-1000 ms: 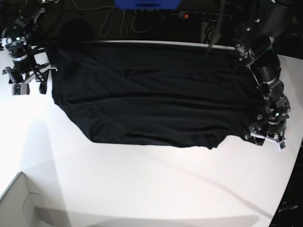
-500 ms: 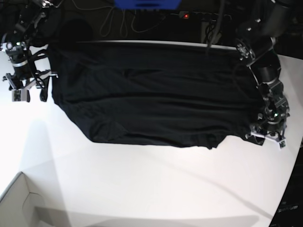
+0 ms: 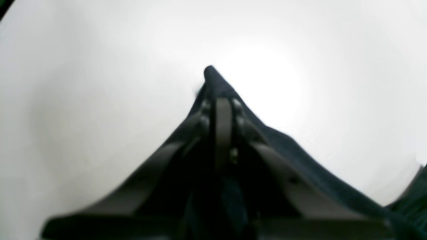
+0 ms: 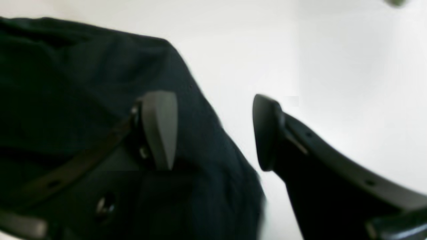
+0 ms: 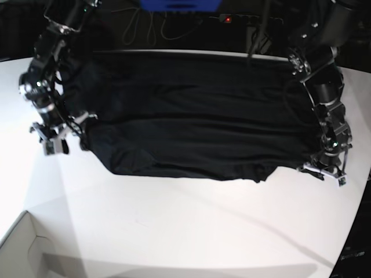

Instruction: Layout the t-shirt on the table in an organized manner, then fold the t-shirt properly

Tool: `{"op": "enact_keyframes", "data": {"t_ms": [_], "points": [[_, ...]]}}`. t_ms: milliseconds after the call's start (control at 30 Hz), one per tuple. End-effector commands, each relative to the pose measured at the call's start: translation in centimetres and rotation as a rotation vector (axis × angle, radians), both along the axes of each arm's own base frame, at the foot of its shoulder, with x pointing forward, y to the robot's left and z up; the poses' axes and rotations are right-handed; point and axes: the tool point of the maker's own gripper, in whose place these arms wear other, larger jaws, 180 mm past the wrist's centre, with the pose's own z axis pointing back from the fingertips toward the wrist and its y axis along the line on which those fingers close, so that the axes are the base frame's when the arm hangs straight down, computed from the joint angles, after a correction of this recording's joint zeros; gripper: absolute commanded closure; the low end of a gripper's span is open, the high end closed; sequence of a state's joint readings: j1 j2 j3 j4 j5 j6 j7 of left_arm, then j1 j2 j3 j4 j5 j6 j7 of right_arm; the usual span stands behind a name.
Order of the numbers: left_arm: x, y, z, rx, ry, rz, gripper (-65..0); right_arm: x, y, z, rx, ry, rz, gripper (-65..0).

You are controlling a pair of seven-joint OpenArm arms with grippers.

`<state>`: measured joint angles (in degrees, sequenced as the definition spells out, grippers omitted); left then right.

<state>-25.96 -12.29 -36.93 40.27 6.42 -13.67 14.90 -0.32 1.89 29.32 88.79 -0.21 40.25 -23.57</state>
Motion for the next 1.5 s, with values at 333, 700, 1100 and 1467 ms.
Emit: {"op": "enact_keyframes", "data": {"t_ms": [333,700,1100,1467], "points": [[1.2,2.2,5.7,0.075,-0.067,0.014,-0.2,6.2,1.1,-0.9,0.145,-0.009,0.008,-36.5],[1.0,1.9,6.4,0.007,-0.121,0.029,-0.2,6.8,4.2,-3.6,0.158,0.079,0.110,-36.5],[1.0,1.9,6.4,0.006,-0.122,0.031,-0.2,6.7,5.2,-3.9,0.115,0.104,0.175,-21.4],[0.7,2.0,6.3,0.002,-0.122,0.035,-0.2,5.6,4.3,-3.7,0.085,0.099,0.166,0.0]]}}
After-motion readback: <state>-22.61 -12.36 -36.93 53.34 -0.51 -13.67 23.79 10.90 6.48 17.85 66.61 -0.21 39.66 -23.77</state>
